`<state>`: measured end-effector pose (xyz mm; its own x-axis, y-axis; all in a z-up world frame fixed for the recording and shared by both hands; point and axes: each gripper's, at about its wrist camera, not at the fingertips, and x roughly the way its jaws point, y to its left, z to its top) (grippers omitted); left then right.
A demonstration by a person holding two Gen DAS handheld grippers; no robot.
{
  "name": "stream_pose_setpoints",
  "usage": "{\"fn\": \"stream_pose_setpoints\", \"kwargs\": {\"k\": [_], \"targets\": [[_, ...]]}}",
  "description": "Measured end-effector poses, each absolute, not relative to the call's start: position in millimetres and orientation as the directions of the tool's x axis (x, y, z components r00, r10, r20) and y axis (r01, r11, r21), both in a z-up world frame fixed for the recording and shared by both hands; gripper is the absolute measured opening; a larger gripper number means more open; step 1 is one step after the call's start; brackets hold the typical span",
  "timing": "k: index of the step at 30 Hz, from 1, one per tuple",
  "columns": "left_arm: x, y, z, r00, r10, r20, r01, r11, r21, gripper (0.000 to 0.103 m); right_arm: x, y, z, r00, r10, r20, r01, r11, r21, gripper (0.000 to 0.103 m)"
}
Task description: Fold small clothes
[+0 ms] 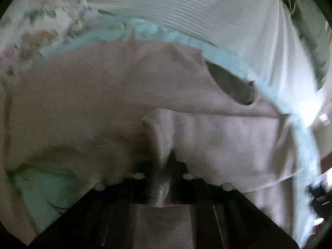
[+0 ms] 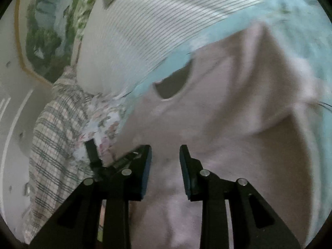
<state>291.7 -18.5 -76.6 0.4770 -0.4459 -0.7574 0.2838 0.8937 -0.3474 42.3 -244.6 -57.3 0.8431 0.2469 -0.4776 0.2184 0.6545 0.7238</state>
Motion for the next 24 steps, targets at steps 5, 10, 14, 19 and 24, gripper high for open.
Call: {"fn": "stream_pose_setpoints", "kwargs": {"k": [5, 10, 14, 19, 24], "targets": [[279.8, -19.4, -45.6, 0.601, -0.385, -0.701, 0.310, 0.920, -0.240, 0.005, 11.8, -269.0, -59.0, 0.858, 0.138, -0.494, 0.300, 0.647, 0.701, 0.029], [304.2, -5.0, -49.6, 0.639, -0.276, -0.718, 0.259, 0.956, -0.137, 0.005, 7.8, -288.4, -50.0, 0.848, 0.055, -0.526, 0.357, 0.676, 0.645, 0.029], [310.8, 1.1, -60.7, 0.631, -0.250, -0.735, 0.231, 0.964, -0.130, 0.006, 27.1, -317.6, -51.8, 0.778, -0.034, -0.628, 0.473, 0.689, 0.549, 0.039], [310.4, 16.6, -68.4, 0.636, -0.222, -0.739, 0.163, 0.975, -0.153, 0.006, 54.2, -354.8, -55.2, 0.740, -0.087, -0.667, 0.522, 0.700, 0.487, 0.062], [315.2, 27.6, -69.9, 0.635, -0.205, -0.745, 0.104, 0.978, -0.180, 0.006, 83.3, -377.3, -66.8, 0.710, -0.075, -0.700, 0.525, 0.719, 0.455, 0.062]]}}
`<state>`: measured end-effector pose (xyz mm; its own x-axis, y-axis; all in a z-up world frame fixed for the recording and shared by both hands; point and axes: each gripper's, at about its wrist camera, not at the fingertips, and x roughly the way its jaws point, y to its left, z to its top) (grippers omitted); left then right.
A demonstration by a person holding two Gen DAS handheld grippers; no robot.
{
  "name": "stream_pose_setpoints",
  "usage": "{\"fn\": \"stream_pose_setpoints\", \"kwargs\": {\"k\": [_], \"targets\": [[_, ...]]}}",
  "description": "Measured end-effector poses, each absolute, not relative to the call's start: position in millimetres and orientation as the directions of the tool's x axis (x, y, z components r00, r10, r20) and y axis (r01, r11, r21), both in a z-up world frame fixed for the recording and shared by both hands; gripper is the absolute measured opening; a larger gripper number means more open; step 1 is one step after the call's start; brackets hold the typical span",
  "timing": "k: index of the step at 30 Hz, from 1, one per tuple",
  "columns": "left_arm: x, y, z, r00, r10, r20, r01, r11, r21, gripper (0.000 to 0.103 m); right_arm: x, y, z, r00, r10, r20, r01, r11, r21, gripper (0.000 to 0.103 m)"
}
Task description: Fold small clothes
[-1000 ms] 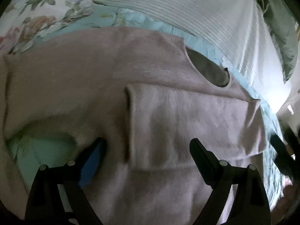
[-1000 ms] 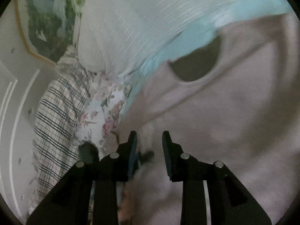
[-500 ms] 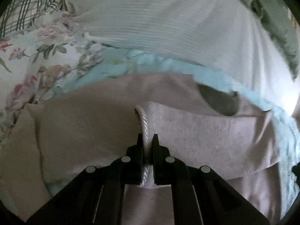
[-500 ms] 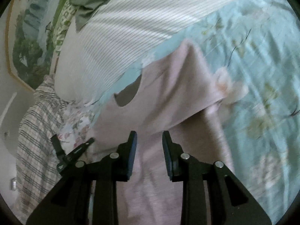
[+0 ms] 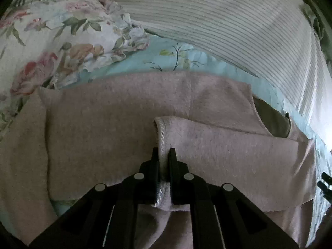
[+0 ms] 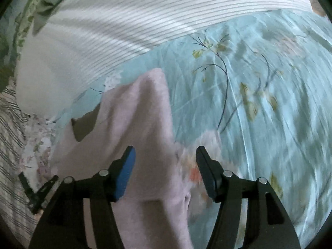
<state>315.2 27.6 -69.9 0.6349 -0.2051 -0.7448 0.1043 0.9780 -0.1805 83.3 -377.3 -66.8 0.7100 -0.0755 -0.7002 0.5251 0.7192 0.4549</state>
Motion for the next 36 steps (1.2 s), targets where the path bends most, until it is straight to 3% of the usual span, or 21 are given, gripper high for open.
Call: {"fn": "stream_pose_setpoints", "kwargs": {"k": [7, 10, 15, 17, 19, 20, 24, 25, 26, 27, 30, 33, 36], "targets": [[319.3, 33.8, -73.0, 0.636, -0.177, -0.751, 0.042, 0.980, -0.196, 0.007, 97.3, -391.1, -83.8, 0.728, -0.017, -0.685, 0.492, 0.709, 0.506, 0.062], [320.3, 43.0, -70.5, 0.657, -0.124, -0.744, -0.006, 0.986, -0.169, 0.001, 91.4, -401.3, -87.1, 0.747, 0.001, -0.664, 0.488, 0.679, 0.549, 0.062], [315.5, 41.7, -60.3, 0.635, -0.260, -0.727, 0.131, 0.964, -0.231, 0.001, 97.9, -404.6, -93.2, 0.753, 0.046, -0.656, 0.459, 0.678, 0.574, 0.062], [309.2, 41.7, -53.9, 0.627, -0.307, -0.716, 0.173, 0.951, -0.257, 0.007, 99.0, -404.5, -93.7, 0.761, 0.050, -0.647, 0.453, 0.672, 0.585, 0.062], [306.6, 38.7, -52.2, 0.609, -0.335, -0.719, 0.195, 0.942, -0.274, 0.024, 99.2, -402.8, -93.0, 0.766, 0.057, -0.640, 0.440, 0.679, 0.587, 0.062], [307.6, 35.0, -53.4, 0.600, -0.333, -0.727, 0.201, 0.943, -0.266, 0.028, 99.4, -400.9, -93.5, 0.769, 0.071, -0.635, 0.426, 0.683, 0.594, 0.062], [308.9, 9.6, -73.1, 0.557, -0.256, -0.790, 0.221, 0.963, -0.156, 0.029, 109.6, -390.2, -96.2, 0.748, 0.087, -0.658, 0.412, 0.716, 0.563, 0.062], [310.3, 5.1, -78.9, 0.555, -0.225, -0.801, 0.221, 0.968, -0.119, 0.028, 111.6, -388.0, -97.2, 0.742, 0.080, -0.666, 0.416, 0.723, 0.551, 0.053], [308.2, 1.1, -81.5, 0.564, -0.204, -0.800, 0.225, 0.970, -0.089, 0.028, 114.9, -385.6, -99.2, 0.728, 0.077, -0.681, 0.425, 0.729, 0.537, 0.026], [304.9, -2.8, -81.1, 0.577, -0.183, -0.796, 0.228, 0.972, -0.058, 0.028, 120.6, -382.6, -103.1, 0.703, 0.095, -0.705, 0.432, 0.731, 0.528, 0.008], [297.4, -9.0, -73.5, 0.577, -0.197, -0.793, 0.258, 0.965, -0.052, 0.015, 117.7, -367.2, -79.5, 0.691, -0.006, -0.723, 0.450, 0.786, 0.424, 0.008], [293.3, -17.2, -77.4, 0.569, -0.195, -0.799, 0.281, 0.959, -0.033, 0.015, 104.6, -356.7, -41.3, 0.706, -0.134, -0.695, 0.477, 0.815, 0.328, 0.007], [291.2, -19.7, -80.6, 0.577, -0.183, -0.796, 0.275, 0.961, -0.021, 0.015, 119.0, -361.9, -62.4, 0.612, -0.139, -0.779, 0.515, 0.817, 0.259, 0.008]]}}
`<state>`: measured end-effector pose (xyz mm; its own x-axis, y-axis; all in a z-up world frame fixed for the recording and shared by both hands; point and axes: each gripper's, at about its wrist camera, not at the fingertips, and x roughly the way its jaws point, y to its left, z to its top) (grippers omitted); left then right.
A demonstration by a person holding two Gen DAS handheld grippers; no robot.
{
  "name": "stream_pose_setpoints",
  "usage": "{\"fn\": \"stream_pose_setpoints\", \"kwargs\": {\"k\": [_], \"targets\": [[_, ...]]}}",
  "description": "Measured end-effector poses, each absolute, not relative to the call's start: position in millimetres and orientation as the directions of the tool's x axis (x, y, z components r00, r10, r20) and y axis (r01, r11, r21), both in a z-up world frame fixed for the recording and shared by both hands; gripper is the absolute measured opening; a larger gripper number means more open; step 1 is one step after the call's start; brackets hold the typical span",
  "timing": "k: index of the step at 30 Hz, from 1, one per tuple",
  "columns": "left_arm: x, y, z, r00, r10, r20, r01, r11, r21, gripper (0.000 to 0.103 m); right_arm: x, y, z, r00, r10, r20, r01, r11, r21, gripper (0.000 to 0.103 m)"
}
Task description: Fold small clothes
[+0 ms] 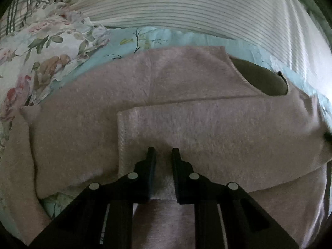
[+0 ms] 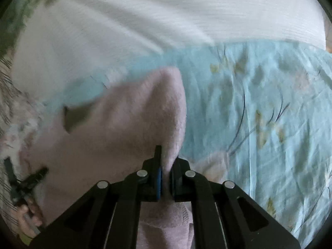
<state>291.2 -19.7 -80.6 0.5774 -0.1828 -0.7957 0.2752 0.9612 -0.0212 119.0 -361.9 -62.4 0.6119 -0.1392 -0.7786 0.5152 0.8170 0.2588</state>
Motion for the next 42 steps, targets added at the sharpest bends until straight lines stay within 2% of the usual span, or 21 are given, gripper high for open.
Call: {"fn": "stream_pose_setpoints", "kwargs": {"k": [3, 4, 7, 9, 10, 11, 12, 14, 16, 18, 22, 27, 29, 31, 34, 35, 36, 37, 38, 40, 42], "targets": [[294.9, -14.9, -78.9, 0.567, -0.200, -0.799, 0.279, 0.959, -0.042, 0.015, 122.3, -367.5, -82.3, 0.513, -0.187, -0.838, 0.572, 0.802, 0.171, 0.018], [294.7, -14.3, -78.2, 0.566, -0.204, -0.799, 0.281, 0.959, -0.046, 0.015, 118.2, -367.1, -78.0, 0.523, -0.204, -0.827, 0.581, 0.796, 0.171, 0.021], [292.6, -13.6, -78.2, 0.569, -0.206, -0.796, 0.270, 0.961, -0.055, 0.015, 101.3, -347.9, -47.5, 0.612, -0.265, -0.745, 0.567, 0.804, 0.179, 0.023], [289.4, -10.0, -77.1, 0.569, -0.217, -0.793, 0.261, 0.962, -0.077, 0.016, 108.5, -325.2, -43.1, 0.638, -0.230, -0.735, 0.493, 0.855, 0.160, 0.040], [286.9, -5.5, -75.5, 0.568, -0.234, -0.789, 0.257, 0.961, -0.101, 0.016, 113.6, -319.1, -48.1, 0.627, -0.217, -0.748, 0.476, 0.867, 0.147, 0.053], [280.7, 0.7, -72.3, 0.569, -0.254, -0.782, 0.256, 0.959, -0.126, 0.016, 118.0, -317.1, -57.7, 0.611, -0.194, -0.768, 0.464, 0.873, 0.148, 0.056], [273.9, 6.9, -68.8, 0.574, -0.267, -0.774, 0.253, 0.957, -0.143, 0.017, 122.2, -317.6, -71.5, 0.576, -0.190, -0.795, 0.476, 0.868, 0.138, 0.056], [255.4, 27.8, -58.0, 0.589, -0.288, -0.755, 0.235, 0.955, -0.182, 0.025, 119.5, -320.0, -87.5, 0.539, -0.194, -0.820, 0.500, 0.857, 0.126, 0.056], [233.5, 54.1, -45.4, 0.619, -0.293, -0.728, 0.206, 0.956, -0.209, 0.049, 107.7, -314.4, -80.8, 0.582, -0.178, -0.793, 0.494, 0.852, 0.171, 0.056], [209.0, 84.2, -33.9, 0.655, -0.267, -0.707, 0.173, 0.964, -0.204, 0.059, 88.1, -307.5, -66.8, 0.672, -0.066, -0.737, 0.434, 0.842, 0.321, 0.056], [171.6, 130.0, -27.2, 0.655, -0.256, -0.711, 0.159, 0.966, -0.202, 0.065, 57.0, -273.6, -44.8, 0.759, 0.043, -0.649, 0.323, 0.842, 0.433, 0.056], [131.3, 153.1, -41.1, 0.605, -0.258, -0.754, 0.226, 0.963, -0.148, 0.074, 27.4, -235.9, -47.3, 0.777, 0.181, -0.603, 0.214, 0.824, 0.524, 0.057], [122.2, 152.3, -52.2, 0.595, -0.205, -0.777, 0.246, 0.967, -0.067, 0.081, 22.5, -221.7, -53.6, 0.769, 0.215, -0.602, 0.202, 0.812, 0.548, 0.057], [118.1, 148.0, -63.4, 0.588, -0.144, -0.796, 0.258, 0.966, 0.017, 0.082, 16.2, -213.0, -58.5, 0.760, 0.234, -0.606, 0.199, 0.805, 0.559, 0.057], [123.1, 139.2, -75.1, 0.587, -0.096, -0.804, 0.263, 0.962, 0.078, 0.082, 17.8, -202.9, -63.0, 0.745, 0.247, -0.620, 0.200, 0.804, 0.559, 0.057], [125.6, 137.9, -78.3, 0.586, -0.086, -0.806, 0.260, 0.962, 0.087, 0.081, 18.2, -199.7, -64.6, 0.738, 0.250, -0.626, 0.202, 0.804, 0.560, 0.057], [129.7, 135.7, -82.1, 0.582, -0.084, -0.809, 0.265, 0.960, 0.091, 0.071, 20.1, -197.7, -65.9, 0.734, 0.254, -0.630, 0.203, 0.803, 0.561, 0.057], [134.6, 134.3, -86.9, 0.580, -0.061, -0.812, 0.255, 0.961, 0.110, 0.050, 16.6, -195.5, -66.6, 0.732, 0.257, -0.631, 0.203, 0.802, 0.562, 0.057], [139.4, 135.3, -89.5, 0.574, -0.047, -0.818, 0.242, 0.963, 0.114, 0.039, 16.4, -195.5, -66.9, 0.729, 0.258, -0.634, 0.205, 0.801, 0.562, 0.057], [146.4, 145.0, -86.8, 0.574, -0.090, -0.814, 0.221, 0.974, 0.048, 0.006, 19.3, -190.7, -64.1, 0.730, 0.259, -0.632, 0.198, 0.805, 0.559, 0.057], [150.7, 156.7, -76.4, 0.578, -0.156, -0.801, 0.197, 0.979, -0.048, 0.005, 19.3, -188.5, -61.6, 0.735, 0.258, -0.627, 0.188, 0.811, 0.554, 0.057]]}}
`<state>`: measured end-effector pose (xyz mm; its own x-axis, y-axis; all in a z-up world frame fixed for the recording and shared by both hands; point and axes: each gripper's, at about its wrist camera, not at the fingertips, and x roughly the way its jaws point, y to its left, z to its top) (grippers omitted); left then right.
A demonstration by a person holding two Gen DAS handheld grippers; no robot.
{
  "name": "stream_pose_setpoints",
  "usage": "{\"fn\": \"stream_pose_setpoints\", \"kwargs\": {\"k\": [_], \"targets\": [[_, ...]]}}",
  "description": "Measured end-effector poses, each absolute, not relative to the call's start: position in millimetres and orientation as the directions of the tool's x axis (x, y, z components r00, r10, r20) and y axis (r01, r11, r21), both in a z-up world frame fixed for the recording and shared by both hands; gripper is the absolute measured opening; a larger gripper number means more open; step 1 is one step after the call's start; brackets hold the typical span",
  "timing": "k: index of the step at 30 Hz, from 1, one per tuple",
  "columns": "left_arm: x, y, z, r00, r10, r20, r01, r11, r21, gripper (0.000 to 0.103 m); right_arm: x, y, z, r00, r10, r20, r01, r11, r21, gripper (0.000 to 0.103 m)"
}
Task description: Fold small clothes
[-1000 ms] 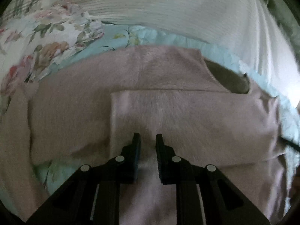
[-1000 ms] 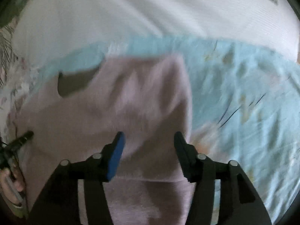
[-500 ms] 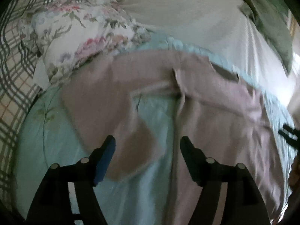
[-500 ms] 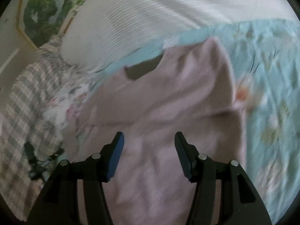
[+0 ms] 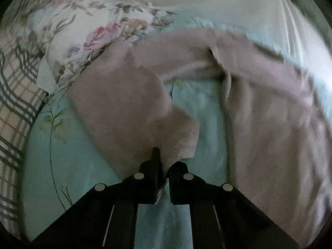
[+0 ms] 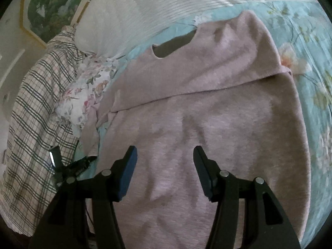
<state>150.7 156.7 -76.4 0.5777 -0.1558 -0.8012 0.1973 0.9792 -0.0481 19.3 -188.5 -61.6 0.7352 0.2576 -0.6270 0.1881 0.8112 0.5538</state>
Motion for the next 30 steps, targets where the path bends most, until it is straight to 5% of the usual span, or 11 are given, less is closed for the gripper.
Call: {"fn": "stream_pose_setpoints", "kwargs": {"k": [5, 15, 22, 30], "targets": [[148.9, 160.5, -27.3, 0.628, -0.348, -0.696, 0.224, 0.938, -0.266, 0.005, 18.6, -189.7, -58.7, 0.751, 0.257, -0.609, 0.175, 0.811, 0.559, 0.057], [168.5, 15.5, 54.6, 0.626, -0.584, -0.517, 0.477, 0.811, -0.339, 0.004, 8.7, -212.4, -45.9, 0.794, 0.228, -0.563, 0.188, 0.789, 0.585, 0.057], [201.0, -124.7, 18.6, 0.490, -0.671, -0.557, 0.589, 0.726, -0.356, 0.004, -14.1, -257.7, -41.7, 0.839, 0.162, -0.519, 0.249, 0.733, 0.633, 0.057], [228.3, -219.7, -67.5, 0.358, -0.605, -0.711, 0.605, 0.731, -0.317, 0.009, -19.7, -298.4, -49.5, 0.849, 0.105, -0.518, 0.322, 0.676, 0.663, 0.057]]}}
